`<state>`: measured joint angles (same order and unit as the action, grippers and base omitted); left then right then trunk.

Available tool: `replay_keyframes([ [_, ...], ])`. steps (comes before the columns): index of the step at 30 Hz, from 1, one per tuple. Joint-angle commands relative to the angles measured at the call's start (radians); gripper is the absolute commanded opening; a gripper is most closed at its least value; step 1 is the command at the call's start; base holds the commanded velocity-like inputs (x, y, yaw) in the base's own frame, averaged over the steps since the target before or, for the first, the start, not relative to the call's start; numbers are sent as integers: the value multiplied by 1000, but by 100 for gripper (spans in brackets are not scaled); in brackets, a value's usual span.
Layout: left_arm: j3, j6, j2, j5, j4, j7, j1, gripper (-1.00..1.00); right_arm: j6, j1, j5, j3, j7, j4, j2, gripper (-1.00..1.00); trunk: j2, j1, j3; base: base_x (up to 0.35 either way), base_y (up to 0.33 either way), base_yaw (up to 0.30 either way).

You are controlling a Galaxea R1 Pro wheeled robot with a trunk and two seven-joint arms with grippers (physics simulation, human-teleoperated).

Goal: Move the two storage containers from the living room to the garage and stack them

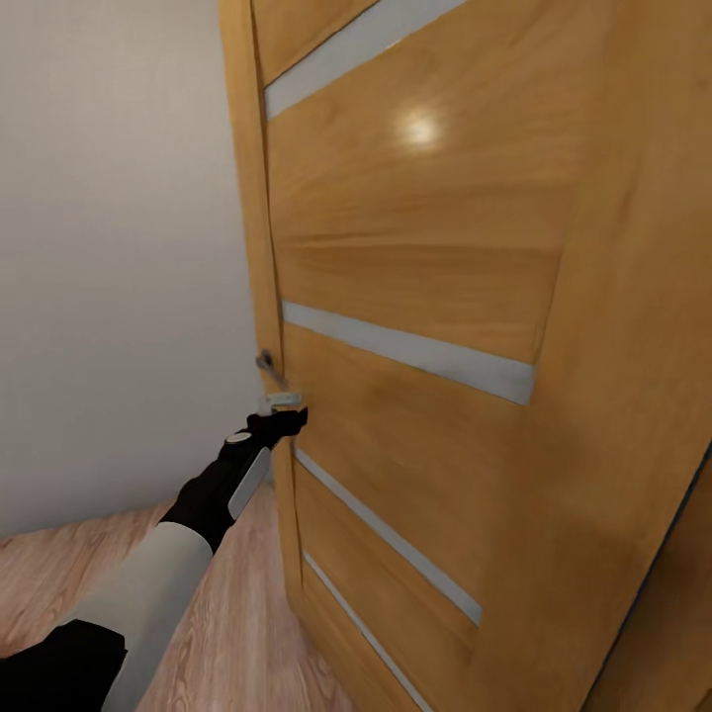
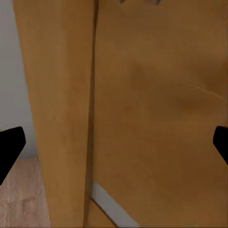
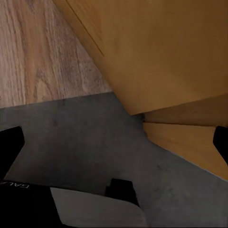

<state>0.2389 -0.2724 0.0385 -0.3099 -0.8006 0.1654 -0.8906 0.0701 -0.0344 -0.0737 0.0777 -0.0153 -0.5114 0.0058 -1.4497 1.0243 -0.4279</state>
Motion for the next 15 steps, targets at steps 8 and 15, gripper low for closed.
replay_keyframes([
  [8, 5, 56, 0, -14, -2, 5, -1, 100, 8, -79, -5, 5, -2, -4, 0, 100, 0, 1, -1, 192, 0, 0],
  [15, 5, 56, 0, -14, -2, 5, -1, 100, 8, -79, -5, 5, -7, -4, 0, 100, 0, 1, 1, 1, 0, -65],
])
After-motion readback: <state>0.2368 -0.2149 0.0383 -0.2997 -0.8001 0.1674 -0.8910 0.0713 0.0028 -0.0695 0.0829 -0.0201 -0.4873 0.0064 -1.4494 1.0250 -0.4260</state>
